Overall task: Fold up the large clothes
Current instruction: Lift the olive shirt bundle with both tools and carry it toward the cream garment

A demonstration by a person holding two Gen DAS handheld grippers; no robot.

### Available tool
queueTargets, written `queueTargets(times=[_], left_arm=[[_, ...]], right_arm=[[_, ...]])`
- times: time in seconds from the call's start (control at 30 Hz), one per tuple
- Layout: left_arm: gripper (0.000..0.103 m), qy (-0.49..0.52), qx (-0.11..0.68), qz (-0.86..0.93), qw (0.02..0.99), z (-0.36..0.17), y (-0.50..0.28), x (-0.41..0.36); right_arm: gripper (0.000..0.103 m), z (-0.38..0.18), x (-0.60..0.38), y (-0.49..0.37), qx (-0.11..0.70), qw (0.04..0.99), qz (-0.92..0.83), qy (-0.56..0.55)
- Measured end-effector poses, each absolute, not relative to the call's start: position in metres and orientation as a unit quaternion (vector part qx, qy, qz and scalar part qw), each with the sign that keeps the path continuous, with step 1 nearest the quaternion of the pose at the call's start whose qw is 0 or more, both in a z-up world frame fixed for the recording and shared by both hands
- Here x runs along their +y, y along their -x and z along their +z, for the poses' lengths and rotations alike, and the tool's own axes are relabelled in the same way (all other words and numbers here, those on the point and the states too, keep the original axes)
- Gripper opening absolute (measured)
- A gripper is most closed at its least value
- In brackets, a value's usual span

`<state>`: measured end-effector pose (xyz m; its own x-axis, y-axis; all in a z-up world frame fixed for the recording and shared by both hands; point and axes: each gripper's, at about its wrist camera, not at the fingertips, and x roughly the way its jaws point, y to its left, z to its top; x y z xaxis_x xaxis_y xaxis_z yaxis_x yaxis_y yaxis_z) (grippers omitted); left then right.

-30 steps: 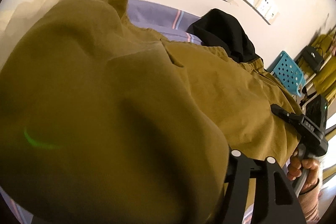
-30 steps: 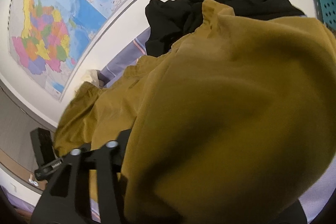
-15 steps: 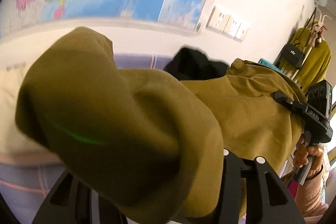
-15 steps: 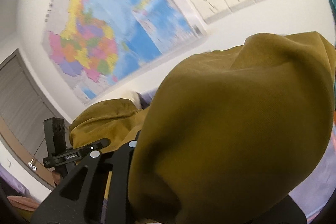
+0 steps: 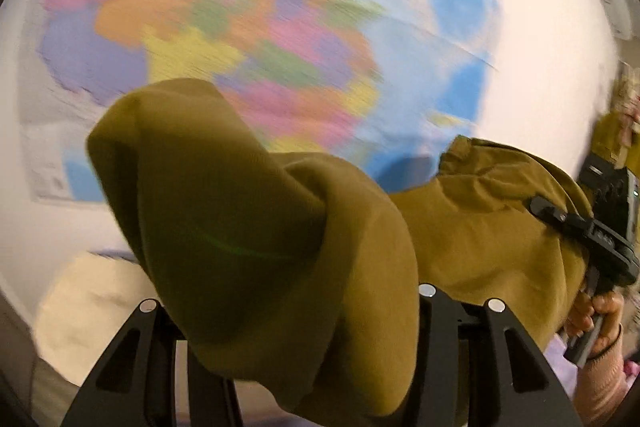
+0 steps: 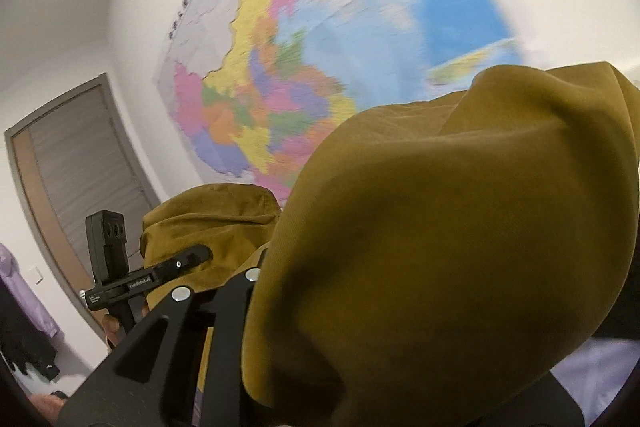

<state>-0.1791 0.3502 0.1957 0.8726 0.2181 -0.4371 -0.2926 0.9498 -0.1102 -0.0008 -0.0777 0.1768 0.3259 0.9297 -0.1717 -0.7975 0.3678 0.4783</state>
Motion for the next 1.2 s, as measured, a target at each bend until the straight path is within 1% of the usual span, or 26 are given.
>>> queueTargets(times=[0.2,0.33,0.47,0.53,0.57,0.6,0.63,0.67,0.7,0.73,0.77,0.8,0.9,0.93,0.97,1.07,1.13,1.2], left_arm=[[0.046,0.088,0.188,0.220,0.953,0.210,0.198,0.440],[0.045,0.107,0.190,0.261,0.940,0.208,0.208,0.508],[0.045,0.124,0.193,0.302,0.925,0.180,0.215,0.572],[0.046,0.162,0.201,0.314,0.914,0.140,0.222,0.606],[0.046,0.167,0.211,0.323,0.907,0.123,0.223,0.614],[0.047,0.179,0.236,0.341,0.892,0.094,0.222,0.626],[0.047,0.183,0.263,0.353,0.879,0.071,0.220,0.634],[0.047,0.190,0.283,0.362,0.868,0.049,0.220,0.641],[0.049,0.207,0.283,0.366,0.862,0.031,0.227,0.646],[0.051,0.216,0.276,0.364,0.863,0.027,0.234,0.648],[0.055,0.221,0.270,0.364,0.863,0.026,0.240,0.649],[0.057,0.221,0.270,0.367,0.862,0.026,0.243,0.649],[0.067,0.203,0.291,0.375,0.856,0.022,0.256,0.651],[0.072,0.199,0.298,0.379,0.853,0.021,0.257,0.652],[0.075,0.196,0.303,0.379,0.852,0.020,0.254,0.654],[0.076,0.199,0.318,0.370,0.850,0.021,0.263,0.651],[0.079,0.194,0.309,0.366,0.856,0.028,0.271,0.633],[0.079,0.194,0.296,0.365,0.861,0.036,0.298,0.622]], right_arm=[[0.022,0.176,0.035,-0.013,0.215,0.758,0.593,-0.164],[0.022,0.156,0.109,-0.008,0.230,0.741,0.612,-0.154],[0.022,0.114,0.165,0.000,0.261,0.725,0.620,-0.148],[0.023,0.084,0.189,0.007,0.288,0.719,0.619,-0.130],[0.025,0.062,0.203,0.012,0.313,0.714,0.617,-0.114],[0.027,0.047,0.212,0.014,0.334,0.708,0.615,-0.098],[0.032,0.025,0.222,0.017,0.366,0.701,0.606,-0.080],[0.037,0.016,0.224,0.018,0.379,0.699,0.602,-0.074],[0.039,0.010,0.222,0.021,0.382,0.697,0.603,-0.069],[0.043,0.009,0.219,0.024,0.379,0.697,0.606,-0.063],[0.050,0.010,0.214,0.027,0.382,0.690,0.612,-0.054],[0.053,0.011,0.212,0.028,0.385,0.684,0.617,-0.051],[0.063,0.020,0.191,0.029,0.389,0.683,0.617,-0.037],[0.071,0.023,0.182,0.029,0.390,0.685,0.614,-0.034],[0.073,0.024,0.171,0.028,0.394,0.689,0.608,-0.031],[0.073,0.026,0.142,0.025,0.396,0.695,0.599,-0.037],[0.073,0.027,0.125,0.025,0.389,0.714,0.582,-0.034],[0.074,0.034,0.105,0.024,0.365,0.753,0.547,-0.023]])
